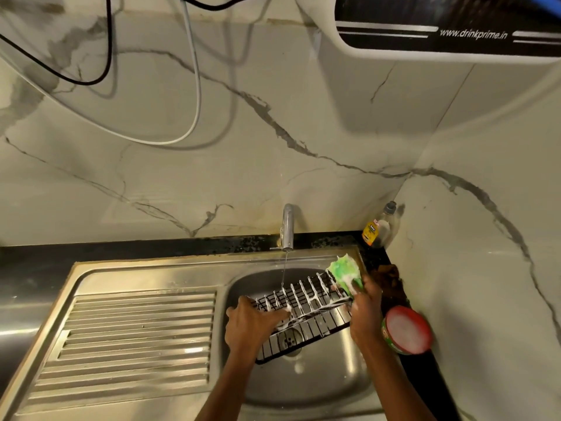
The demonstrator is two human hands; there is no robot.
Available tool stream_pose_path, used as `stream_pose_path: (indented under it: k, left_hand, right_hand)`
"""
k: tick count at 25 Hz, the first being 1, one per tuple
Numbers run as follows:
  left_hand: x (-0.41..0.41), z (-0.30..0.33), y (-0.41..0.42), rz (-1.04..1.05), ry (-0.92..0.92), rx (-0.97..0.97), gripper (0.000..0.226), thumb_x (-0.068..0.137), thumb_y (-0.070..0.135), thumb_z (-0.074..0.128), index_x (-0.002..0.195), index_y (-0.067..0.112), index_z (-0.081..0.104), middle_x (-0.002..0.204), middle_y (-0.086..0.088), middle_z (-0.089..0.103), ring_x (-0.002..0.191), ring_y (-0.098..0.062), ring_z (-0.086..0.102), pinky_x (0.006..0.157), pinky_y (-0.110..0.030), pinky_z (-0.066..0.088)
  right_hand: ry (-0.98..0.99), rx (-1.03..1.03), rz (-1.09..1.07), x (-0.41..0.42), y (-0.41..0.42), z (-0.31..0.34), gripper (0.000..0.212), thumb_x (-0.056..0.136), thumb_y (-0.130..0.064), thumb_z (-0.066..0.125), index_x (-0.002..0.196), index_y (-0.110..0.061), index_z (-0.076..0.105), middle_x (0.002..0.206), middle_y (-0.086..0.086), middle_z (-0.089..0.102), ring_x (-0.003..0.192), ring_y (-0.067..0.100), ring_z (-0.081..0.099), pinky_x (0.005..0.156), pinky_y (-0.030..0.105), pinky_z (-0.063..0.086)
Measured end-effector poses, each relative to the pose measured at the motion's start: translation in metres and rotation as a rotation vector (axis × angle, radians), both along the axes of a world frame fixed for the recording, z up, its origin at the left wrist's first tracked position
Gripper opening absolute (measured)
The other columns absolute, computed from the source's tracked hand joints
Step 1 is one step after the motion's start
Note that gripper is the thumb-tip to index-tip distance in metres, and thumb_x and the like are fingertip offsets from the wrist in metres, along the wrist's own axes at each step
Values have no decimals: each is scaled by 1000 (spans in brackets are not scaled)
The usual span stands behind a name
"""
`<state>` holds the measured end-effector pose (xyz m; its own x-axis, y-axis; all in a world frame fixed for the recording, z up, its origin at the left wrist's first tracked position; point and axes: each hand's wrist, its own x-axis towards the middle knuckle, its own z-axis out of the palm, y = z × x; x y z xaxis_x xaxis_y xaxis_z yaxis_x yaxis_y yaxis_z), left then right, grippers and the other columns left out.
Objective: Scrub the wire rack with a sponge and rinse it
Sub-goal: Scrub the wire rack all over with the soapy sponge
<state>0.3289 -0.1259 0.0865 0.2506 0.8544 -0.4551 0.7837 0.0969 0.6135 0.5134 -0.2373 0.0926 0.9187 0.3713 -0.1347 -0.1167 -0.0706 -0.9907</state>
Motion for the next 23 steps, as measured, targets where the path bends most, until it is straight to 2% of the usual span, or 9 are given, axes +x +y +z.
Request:
stream_pose_path:
  k: [3, 5, 9, 12, 16, 17, 19, 21, 23]
  left_hand:
    - [9, 8, -6, 24, 7, 57, 104, 52, 83, 65, 133, 18, 53, 128, -8, 59, 107, -28, 63, 92, -46, 57]
    - [14, 14, -9, 24, 37, 138, 98, 59, 78, 71, 132, 18, 49, 135, -14, 49, 112, -35, 60, 91, -48, 56]
    - [17, 27, -13, 24, 101, 299, 103, 60, 88, 66, 133, 19, 46, 136, -17, 45, 112, -39, 61, 87, -47, 55]
    - [17, 28, -15, 18, 149, 342, 97, 64, 75, 77, 134, 17, 45, 134, -15, 45, 111, -37, 61, 86, -44, 55]
    - [16, 25, -20, 6, 150, 330, 102, 62, 79, 74, 138, 17, 43, 139, -16, 44, 114, -39, 61, 87, -46, 56]
    - [16, 25, -19, 3, 149, 326, 102, 63, 76, 76, 138, 16, 43, 138, -16, 43, 114, -39, 60, 88, -46, 56]
    - [15, 23, -16, -2, 183, 333, 99, 62, 71, 79, 136, 16, 43, 135, -14, 43, 112, -37, 60, 87, -45, 56]
    - [14, 21, -15, -6, 201, 339, 97, 62, 71, 79, 133, 16, 44, 132, -14, 44, 110, -37, 61, 84, -43, 55]
    - [16, 21, -13, -3, 166, 329, 94, 63, 70, 78, 131, 15, 45, 129, -14, 45, 108, -37, 61, 83, -43, 54]
  right_hand:
    - [-653, -451, 23, 20, -1, 14, 35, 87, 2, 64, 117, -14, 70, 113, 7, 73, 99, 26, 69, 80, 36, 57]
    - [-933, -489, 31, -5, 3, 17, 37, 84, 2, 64, 119, -10, 71, 121, 7, 71, 110, 23, 68, 91, 34, 55]
    - [-965, -389, 513, -75, 8, -8, 43, 95, -10, 42, 134, -11, 62, 147, 4, 53, 140, 20, 45, 115, 42, 37]
    - [-917, -441, 443, -33, 10, -8, 51, 90, 3, 51, 138, -12, 57, 150, 4, 48, 142, 21, 42, 112, 45, 41]
    - [-1296, -440, 445, -61, 4, -18, 35, 86, 0, 54, 114, -6, 73, 129, 11, 66, 118, 26, 65, 86, 39, 61]
    - [-1306, -440, 402, -56, -2, -19, 34, 85, 4, 56, 110, -7, 75, 127, 11, 67, 114, 26, 67, 80, 36, 62]
    - [-1074, -464, 217, -34, -9, -16, 42, 78, 17, 62, 111, -7, 74, 128, 7, 64, 111, 25, 69, 71, 35, 64]
    - [-1025, -406, 98, -39, -11, -14, 41, 83, 15, 61, 116, -6, 72, 132, 6, 61, 116, 20, 66, 75, 29, 63]
    - [-1221, -280, 285, -72, -19, -24, 31, 101, -2, 45, 118, -3, 71, 132, 11, 64, 122, 16, 62, 90, 21, 56]
